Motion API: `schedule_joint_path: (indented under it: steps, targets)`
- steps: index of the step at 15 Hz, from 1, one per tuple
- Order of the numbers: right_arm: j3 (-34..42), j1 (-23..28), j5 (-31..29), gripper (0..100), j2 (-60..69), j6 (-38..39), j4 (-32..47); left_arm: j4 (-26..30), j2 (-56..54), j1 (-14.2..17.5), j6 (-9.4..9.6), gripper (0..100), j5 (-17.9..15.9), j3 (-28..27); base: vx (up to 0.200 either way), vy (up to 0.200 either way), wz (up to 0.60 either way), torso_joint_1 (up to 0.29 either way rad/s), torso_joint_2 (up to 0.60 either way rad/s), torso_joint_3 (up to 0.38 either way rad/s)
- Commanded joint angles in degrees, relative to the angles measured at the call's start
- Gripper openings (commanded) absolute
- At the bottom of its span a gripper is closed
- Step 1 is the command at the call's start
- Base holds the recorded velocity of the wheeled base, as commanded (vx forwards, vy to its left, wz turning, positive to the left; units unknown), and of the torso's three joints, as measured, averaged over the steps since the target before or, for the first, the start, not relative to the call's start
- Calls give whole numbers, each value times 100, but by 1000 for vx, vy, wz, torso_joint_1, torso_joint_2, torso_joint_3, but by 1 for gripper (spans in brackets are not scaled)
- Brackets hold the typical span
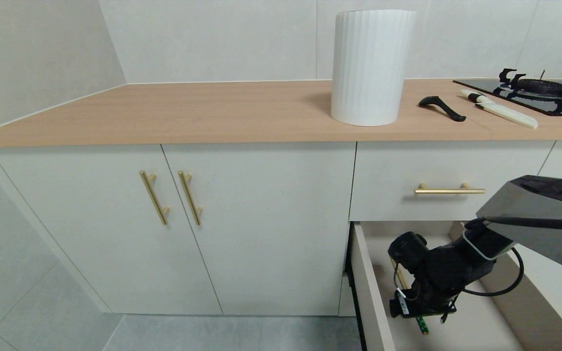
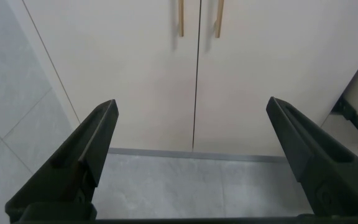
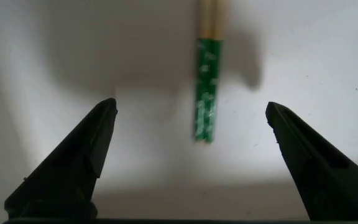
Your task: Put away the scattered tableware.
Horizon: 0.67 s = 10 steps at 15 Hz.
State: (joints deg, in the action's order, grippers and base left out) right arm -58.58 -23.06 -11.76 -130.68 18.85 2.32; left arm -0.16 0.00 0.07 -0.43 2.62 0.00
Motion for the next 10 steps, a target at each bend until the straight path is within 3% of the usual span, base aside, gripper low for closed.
schedule_joint_path:
  steps: [1, 7, 10]
  targets:
    - [48, -31, 25, 100, 333, 5, -21, -2, 0, 1, -1, 100, 2, 0, 0, 0, 0, 0, 0, 0]
    - [57, 4, -89, 100, 456, 31, -223, -2, 0, 1, -1, 100, 2, 0, 0, 0, 0, 0, 0, 0]
    - [241, 4, -133, 100, 1124, 5, -249, -2, 0, 1, -1, 100, 2, 0, 0, 0, 0, 0, 0, 0]
